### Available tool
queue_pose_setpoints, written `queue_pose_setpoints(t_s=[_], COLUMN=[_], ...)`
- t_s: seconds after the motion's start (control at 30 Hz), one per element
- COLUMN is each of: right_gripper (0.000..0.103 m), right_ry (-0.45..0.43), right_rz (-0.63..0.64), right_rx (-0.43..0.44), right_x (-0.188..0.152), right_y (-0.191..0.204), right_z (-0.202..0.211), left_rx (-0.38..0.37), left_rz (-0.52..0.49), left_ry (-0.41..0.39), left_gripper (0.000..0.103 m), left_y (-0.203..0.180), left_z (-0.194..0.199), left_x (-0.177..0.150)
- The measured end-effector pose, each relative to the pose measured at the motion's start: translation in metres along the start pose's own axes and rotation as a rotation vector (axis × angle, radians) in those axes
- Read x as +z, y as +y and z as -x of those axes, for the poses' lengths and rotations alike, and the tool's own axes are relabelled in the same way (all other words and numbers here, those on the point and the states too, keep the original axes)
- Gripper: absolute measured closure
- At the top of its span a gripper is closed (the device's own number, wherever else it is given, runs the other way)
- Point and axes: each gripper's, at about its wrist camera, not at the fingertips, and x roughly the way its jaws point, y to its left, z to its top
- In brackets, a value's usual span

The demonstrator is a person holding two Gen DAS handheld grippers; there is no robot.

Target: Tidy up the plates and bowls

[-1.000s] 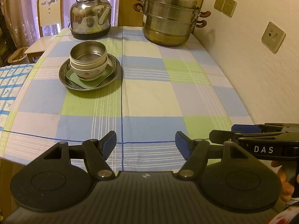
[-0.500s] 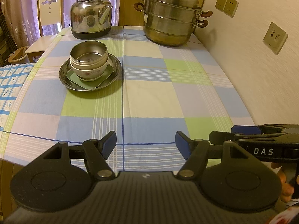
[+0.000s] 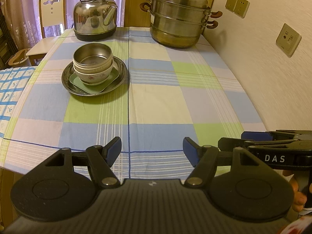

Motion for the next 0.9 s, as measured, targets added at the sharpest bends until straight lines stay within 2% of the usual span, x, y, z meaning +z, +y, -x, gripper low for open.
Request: queue_pose_setpoints(t_s=[0.9], right_gripper=[0.038], right_ry=[0.012], right_rz=[0.004], right_rx=[0.002], right_x=[0.002], right_y=[0.011], right_z=[-0.011], left_rx=[0.005], left_rz=[0.006], left_ry=[0.004], left_gripper=[0.035], left_y=[0.007], left_z=[-0.002], left_x=[0.003])
